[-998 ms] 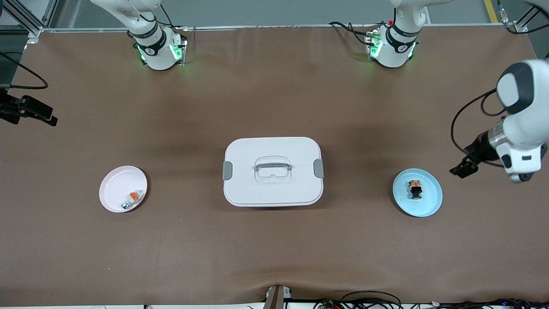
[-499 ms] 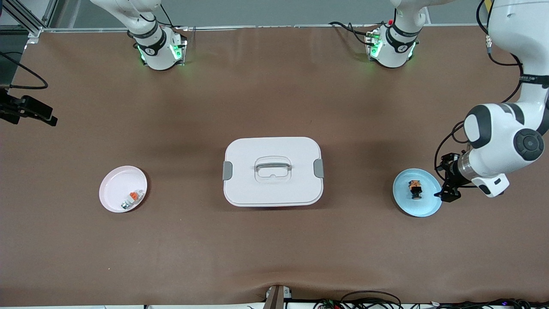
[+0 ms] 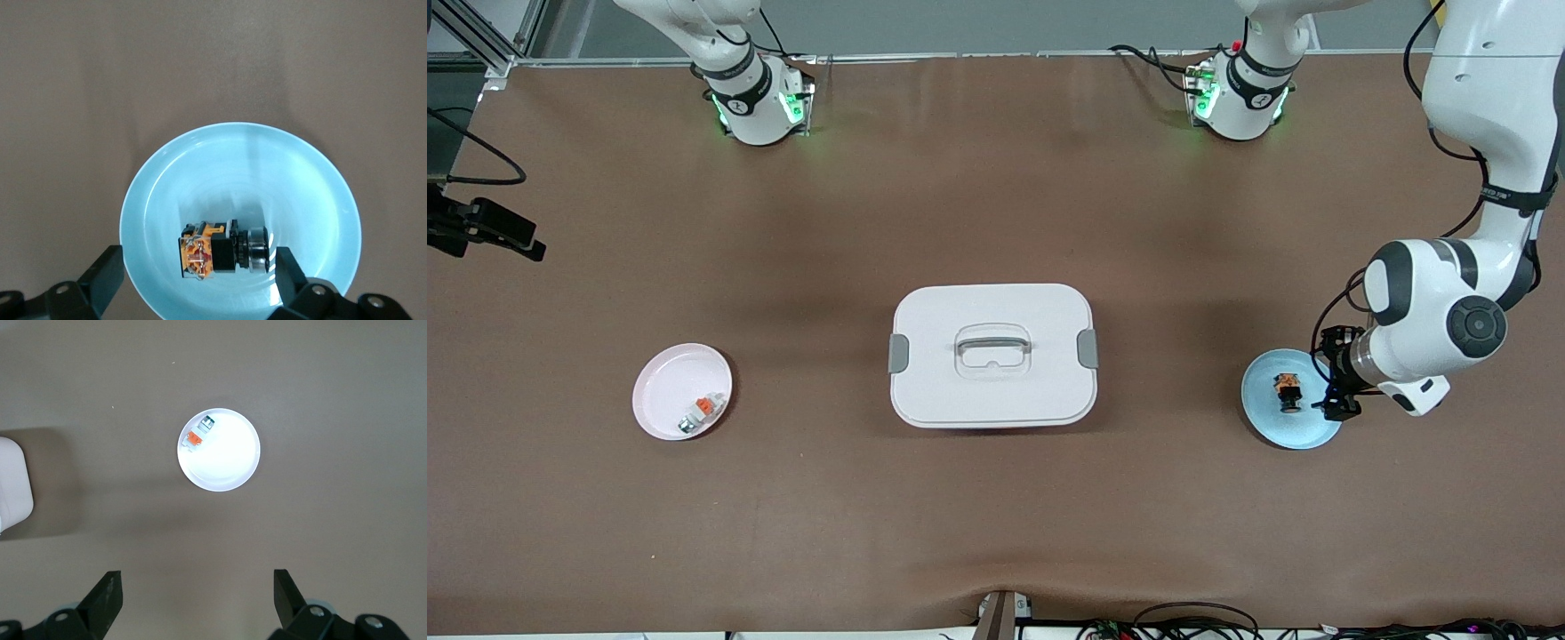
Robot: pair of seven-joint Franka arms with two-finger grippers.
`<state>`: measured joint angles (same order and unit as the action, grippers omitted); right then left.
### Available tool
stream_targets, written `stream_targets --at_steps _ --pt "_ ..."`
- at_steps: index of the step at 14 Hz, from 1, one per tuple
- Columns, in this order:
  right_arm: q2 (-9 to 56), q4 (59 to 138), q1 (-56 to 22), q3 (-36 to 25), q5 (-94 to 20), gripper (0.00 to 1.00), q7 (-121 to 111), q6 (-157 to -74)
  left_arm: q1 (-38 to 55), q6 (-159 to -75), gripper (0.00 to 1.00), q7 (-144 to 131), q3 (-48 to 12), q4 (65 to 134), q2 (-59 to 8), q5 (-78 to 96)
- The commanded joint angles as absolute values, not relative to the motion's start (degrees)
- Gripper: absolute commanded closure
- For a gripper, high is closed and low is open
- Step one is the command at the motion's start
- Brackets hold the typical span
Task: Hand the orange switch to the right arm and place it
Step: 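Lower the left gripper around the orange push-button switch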
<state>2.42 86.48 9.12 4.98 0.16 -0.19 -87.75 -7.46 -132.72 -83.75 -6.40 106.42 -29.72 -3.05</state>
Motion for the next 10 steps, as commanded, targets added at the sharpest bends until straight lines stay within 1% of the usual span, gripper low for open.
stream_targets --at_steps 1,6,10 --pt "1.76 86.57 9.05 5.01 1.14 0.00 0.44 -87.36 -7.12 -133.15 0.00 -86.82 -6.42 104.07 -31.81 -4.22" --pt "1.76 86.22 9.14 4.92 1.14 0.00 0.44 -87.28 -6.42 -140.26 0.00 -89.12 -6.50 104.15 -33.66 -4.31" --pt "1.76 86.22 9.14 4.92 1.14 0.00 0.44 -87.28 -5.54 -140.54 0.00 -89.12 -6.42 104.33 -34.36 -4.31"
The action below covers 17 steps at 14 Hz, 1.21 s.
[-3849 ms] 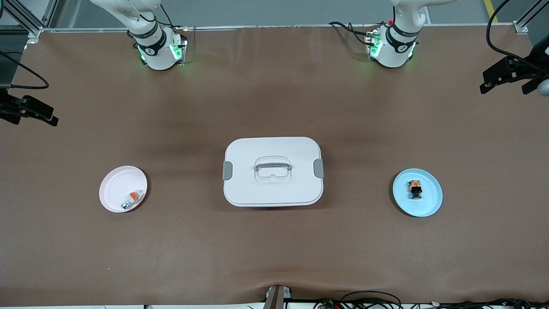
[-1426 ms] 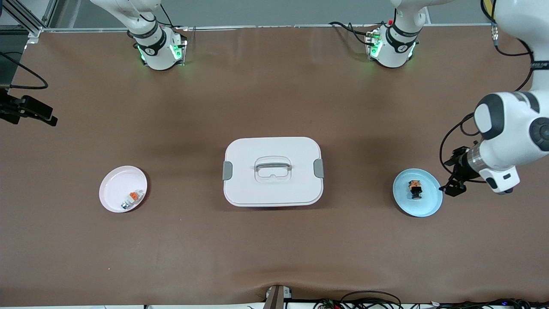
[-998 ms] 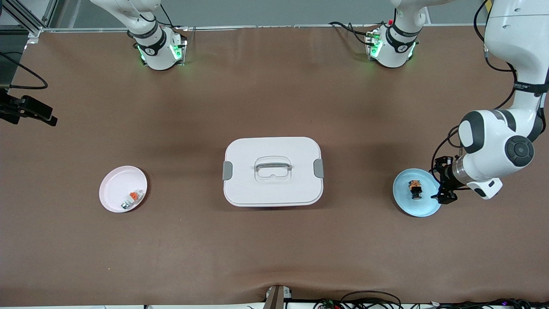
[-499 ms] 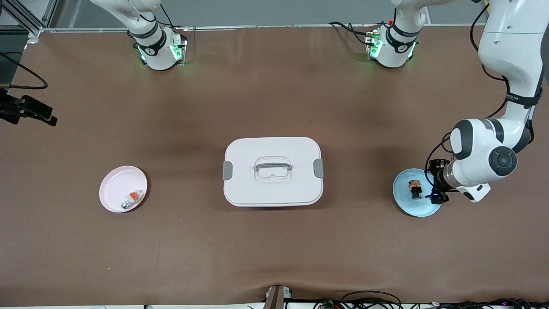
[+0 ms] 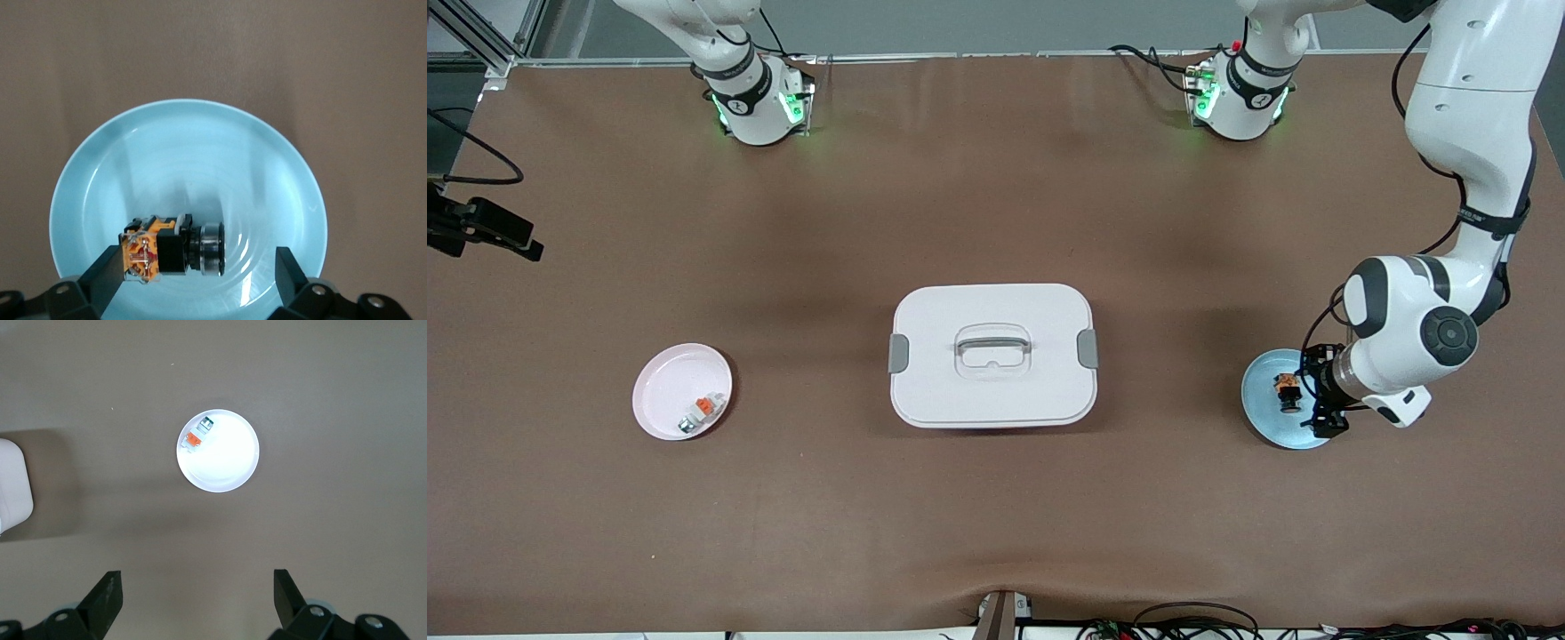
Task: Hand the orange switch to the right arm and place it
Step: 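Lower the left gripper around the orange push-button switch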
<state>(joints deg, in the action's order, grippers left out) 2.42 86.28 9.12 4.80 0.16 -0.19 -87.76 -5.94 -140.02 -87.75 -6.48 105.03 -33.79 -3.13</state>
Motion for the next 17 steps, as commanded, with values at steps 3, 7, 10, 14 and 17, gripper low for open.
stream_targets --at_steps 3,7,10,14,17 --pt "1.76 86.22 9.14 4.92 1.14 0.00 0.44 -87.28 -5.36 -140.54 0.00 -89.21 -6.42 104.33 -34.98 -4.31" --pt "1.76 86.31 9.14 4.92 1.06 0.00 0.44 -87.28 -5.45 -140.54 0.00 -89.21 -6.42 104.85 -35.33 -4.31" --pt "1.76 86.31 9.14 4.92 1.14 0.00 0.44 -87.28 -5.54 -140.45 0.00 -89.30 -6.33 105.03 -35.33 -4.39" --pt "1.76 86.31 9.14 4.92 1.06 0.00 0.53 -87.36 -5.45 -140.36 0.00 -89.38 -6.33 105.03 -35.60 -4.48" --pt "1.76 86.31 9.14 4.92 1.14 0.00 0.53 -87.45 -5.45 -140.45 0.00 -89.39 -6.33 104.94 -36.47 -4.48"
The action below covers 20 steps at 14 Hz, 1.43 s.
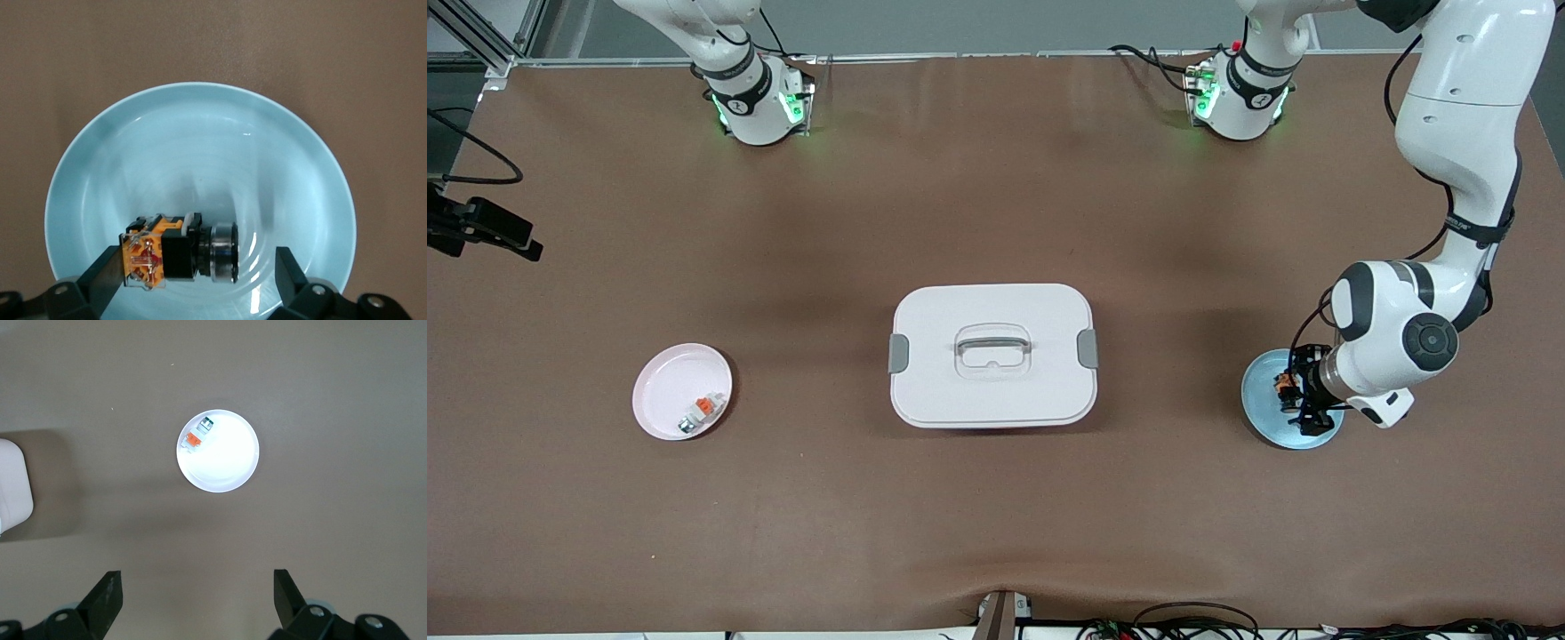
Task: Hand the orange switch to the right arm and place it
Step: 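Close the left gripper on the orange switch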
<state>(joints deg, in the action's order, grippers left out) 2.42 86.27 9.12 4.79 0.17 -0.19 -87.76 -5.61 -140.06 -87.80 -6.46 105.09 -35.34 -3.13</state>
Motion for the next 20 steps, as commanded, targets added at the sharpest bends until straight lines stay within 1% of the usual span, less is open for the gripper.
stream_targets --at_steps 1,13,17,20 --pt "1.76 86.31 9.14 4.92 1.14 0.00 0.53 -87.36 -5.54 -140.45 0.00 -89.38 -6.33 104.94 -36.47 -4.66" --pt "1.85 86.40 9.23 4.92 1.14 0.00 0.35 -87.28 -6.06 -139.75 0.00 -89.39 -6.33 104.41 -35.07 -4.66" --pt "1.85 86.40 9.23 4.92 1.14 0.00 0.35 -87.28 -5.98 -136.68 0.00 -89.30 -6.33 104.24 -34.72 -4.66" --pt "1.85 86.48 9.23 4.92 1.14 0.00 0.35 -87.28 -5.80 -136.23 0.00 -89.21 -6.33 104.24 -34.72 -4.66"
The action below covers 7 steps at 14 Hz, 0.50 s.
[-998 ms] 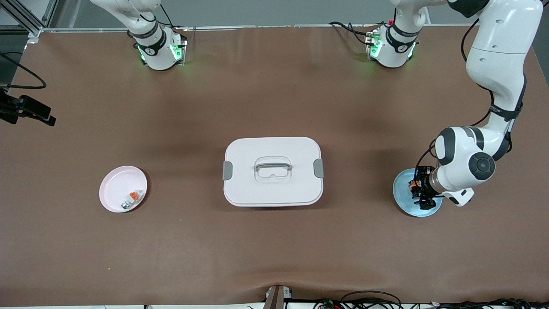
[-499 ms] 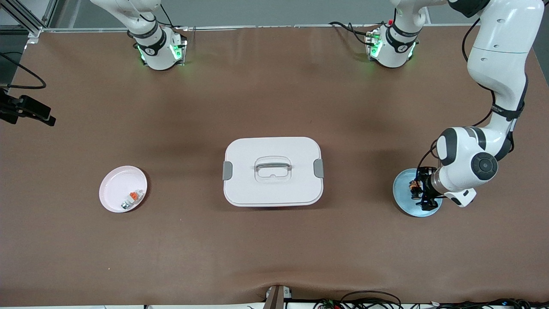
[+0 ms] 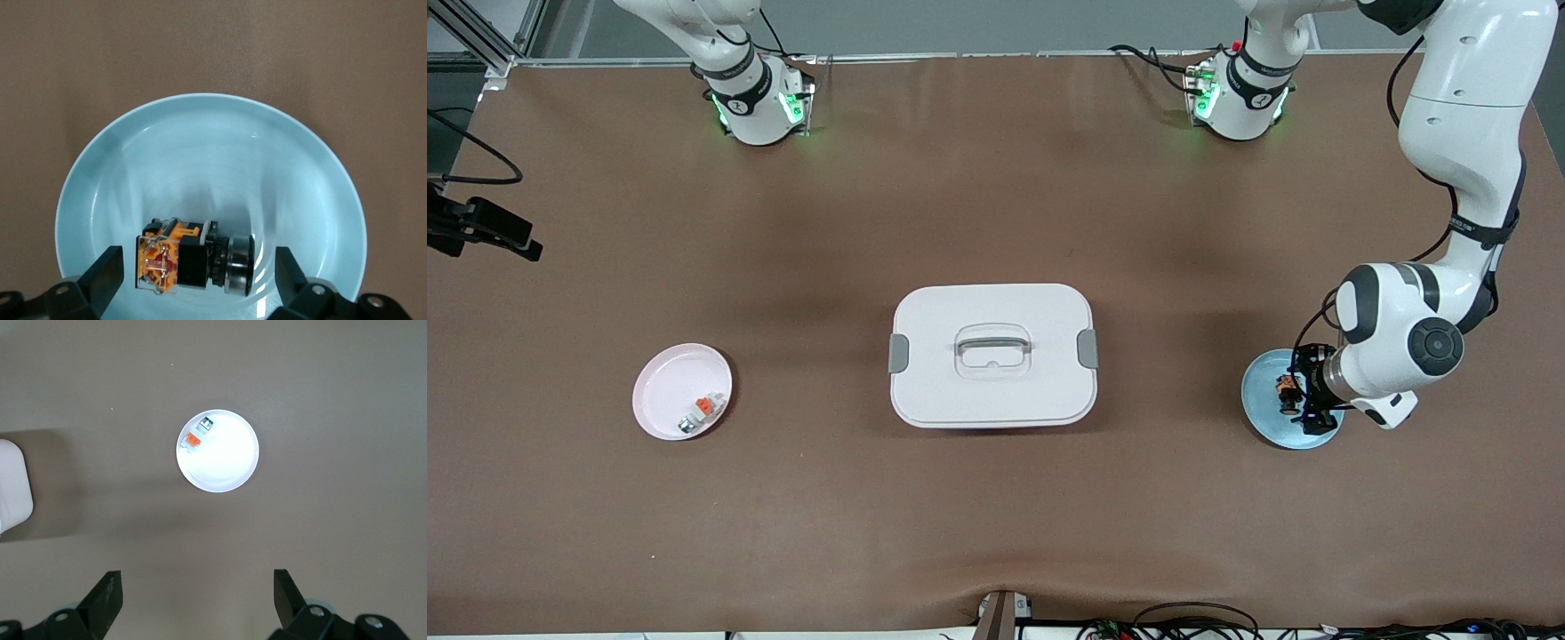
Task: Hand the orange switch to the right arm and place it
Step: 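Close the left gripper on the orange switch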
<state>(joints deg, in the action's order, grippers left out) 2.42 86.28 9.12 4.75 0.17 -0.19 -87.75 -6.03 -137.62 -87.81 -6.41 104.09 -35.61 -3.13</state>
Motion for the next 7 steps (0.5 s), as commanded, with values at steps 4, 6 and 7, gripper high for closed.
stream_targets --at_steps 4,6,7 --pt "1.93 86.40 9.32 4.92 1.14 0.00 0.35 -87.28 -5.80 -136.32 0.00 -88.68 -6.33 104.24 -35.15 -4.66" --pt "2.02 86.48 9.23 4.92 1.14 0.00 0.35 -87.36 -5.71 -136.32 0.00 -88.51 -6.33 104.24 -35.33 -4.75" --pt "1.93 86.40 9.23 4.92 1.14 0.00 0.35 -87.36 -5.71 -136.41 0.00 -88.42 -6.33 104.24 -35.42 -4.75"
